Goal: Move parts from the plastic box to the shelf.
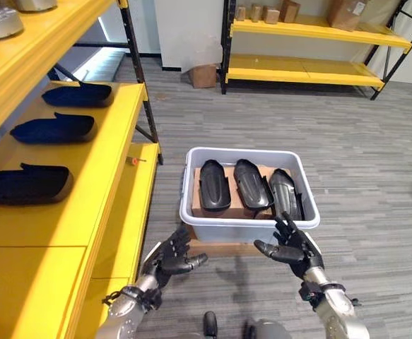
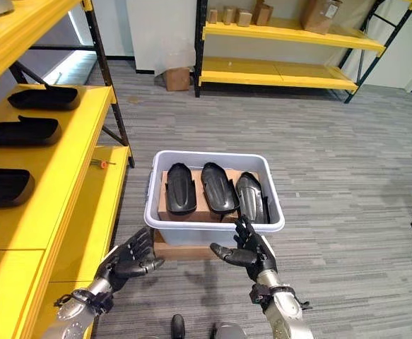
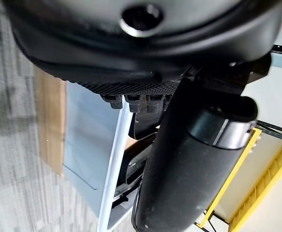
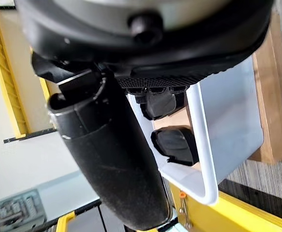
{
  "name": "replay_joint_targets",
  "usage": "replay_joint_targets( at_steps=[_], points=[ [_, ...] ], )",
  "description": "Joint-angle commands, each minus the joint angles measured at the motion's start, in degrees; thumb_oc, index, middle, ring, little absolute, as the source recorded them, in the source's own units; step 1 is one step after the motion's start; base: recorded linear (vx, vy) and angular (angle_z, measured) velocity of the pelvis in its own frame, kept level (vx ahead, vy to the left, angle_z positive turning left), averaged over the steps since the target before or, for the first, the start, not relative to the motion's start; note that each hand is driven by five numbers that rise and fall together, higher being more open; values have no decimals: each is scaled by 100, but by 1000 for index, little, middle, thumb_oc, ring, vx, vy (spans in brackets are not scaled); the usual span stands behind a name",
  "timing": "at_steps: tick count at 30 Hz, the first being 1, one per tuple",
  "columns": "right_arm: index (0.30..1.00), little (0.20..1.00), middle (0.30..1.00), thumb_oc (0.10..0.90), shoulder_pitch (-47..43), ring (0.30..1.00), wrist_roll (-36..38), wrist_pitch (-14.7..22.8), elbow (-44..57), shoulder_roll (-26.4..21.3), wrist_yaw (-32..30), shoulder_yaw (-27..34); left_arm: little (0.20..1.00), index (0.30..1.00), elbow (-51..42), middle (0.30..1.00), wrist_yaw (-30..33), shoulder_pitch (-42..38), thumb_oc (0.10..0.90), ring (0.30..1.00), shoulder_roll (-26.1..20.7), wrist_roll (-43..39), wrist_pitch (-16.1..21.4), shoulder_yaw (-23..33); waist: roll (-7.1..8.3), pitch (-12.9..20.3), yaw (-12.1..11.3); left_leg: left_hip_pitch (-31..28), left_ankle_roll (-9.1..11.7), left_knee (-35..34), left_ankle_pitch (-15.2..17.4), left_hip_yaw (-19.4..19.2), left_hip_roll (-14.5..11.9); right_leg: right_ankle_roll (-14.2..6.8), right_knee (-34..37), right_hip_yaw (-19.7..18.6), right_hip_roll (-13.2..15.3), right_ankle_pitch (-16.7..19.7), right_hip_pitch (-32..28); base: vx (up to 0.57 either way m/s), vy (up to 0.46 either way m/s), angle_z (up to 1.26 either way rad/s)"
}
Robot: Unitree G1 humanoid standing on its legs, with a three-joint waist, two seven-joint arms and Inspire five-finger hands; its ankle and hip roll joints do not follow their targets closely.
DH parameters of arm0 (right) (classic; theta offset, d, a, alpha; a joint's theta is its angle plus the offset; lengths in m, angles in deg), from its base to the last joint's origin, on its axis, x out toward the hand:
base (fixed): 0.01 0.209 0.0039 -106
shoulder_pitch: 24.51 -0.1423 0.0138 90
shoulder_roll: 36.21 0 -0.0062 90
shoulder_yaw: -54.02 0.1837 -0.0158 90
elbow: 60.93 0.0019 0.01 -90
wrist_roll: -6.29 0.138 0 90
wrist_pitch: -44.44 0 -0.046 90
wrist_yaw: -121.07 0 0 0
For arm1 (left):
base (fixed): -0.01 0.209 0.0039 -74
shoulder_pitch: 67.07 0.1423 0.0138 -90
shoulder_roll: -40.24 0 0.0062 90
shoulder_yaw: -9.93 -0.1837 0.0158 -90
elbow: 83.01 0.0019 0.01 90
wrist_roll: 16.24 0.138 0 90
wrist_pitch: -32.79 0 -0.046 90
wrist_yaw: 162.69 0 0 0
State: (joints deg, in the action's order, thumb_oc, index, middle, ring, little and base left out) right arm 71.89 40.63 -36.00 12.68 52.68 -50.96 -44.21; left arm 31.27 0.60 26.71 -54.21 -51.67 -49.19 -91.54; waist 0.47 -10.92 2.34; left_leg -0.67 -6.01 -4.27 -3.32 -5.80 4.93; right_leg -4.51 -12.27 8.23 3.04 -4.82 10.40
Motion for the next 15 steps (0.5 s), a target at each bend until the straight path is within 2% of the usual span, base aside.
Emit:
replay_joint_targets(
  at_steps=[1, 2, 5, 11, 15],
  points=[
    [1000, 1000, 1000, 900, -602, 1000, 116, 509, 258, -89, -98, 282, 1000, 1000, -792, 1000, -281, -231, 900, 1000, 14, 126, 487, -11, 212, 124, 173, -622, 303, -28, 342, -12, -312, -341, 669, -375, 116, 1486, -109, 210, -89, 26],
    [1000, 1000, 1000, 900, -571, 1000, 67, 493, 246, -40, -150, 315, 1000, 1000, -811, 1000, -358, -193, 900, 1000, 19, 165, 488, -45, 221, 113, 224, -713, 299, -40, 412, 68, -306, -366, 736, -508, 90, 1564, -40, 230, -118, 24],
    [1000, 1000, 1000, 900, -486, 1000, -68, 467, 134, -13, -191, 343, 1000, 1000, -835, 1000, -331, -156, 900, 1000, 49, 229, 466, -65, 231, 193, 192, -799, 387, -37, 433, 15, -370, -254, 1148, -285, 116, 1432, -428, 237, -158, 50],
    [1000, 1000, 1000, 900, -391, 1000, -397, 598, 89, -44, -275, 250, 1000, 1000, -948, 1000, -250, 15, 900, 1000, 53, 106, 441, 41, 180, 330, 181, -838, 520, 105, 470, -216, -564, -117, 1228, -137, 139, 1177, -798, 196, -133, 14],
    [1000, 1000, 1000, 900, -492, 1000, -945, 816, 169, -201, -372, 179, 1000, 1000, -1001, 1000, -202, 65, 900, 1000, 99, -21, 499, 111, 173, 358, 164, -751, 644, 388, 542, -246, -672, 13, 1342, -108, 81, 1035, -992, 182, -159, -3]
  ],
)
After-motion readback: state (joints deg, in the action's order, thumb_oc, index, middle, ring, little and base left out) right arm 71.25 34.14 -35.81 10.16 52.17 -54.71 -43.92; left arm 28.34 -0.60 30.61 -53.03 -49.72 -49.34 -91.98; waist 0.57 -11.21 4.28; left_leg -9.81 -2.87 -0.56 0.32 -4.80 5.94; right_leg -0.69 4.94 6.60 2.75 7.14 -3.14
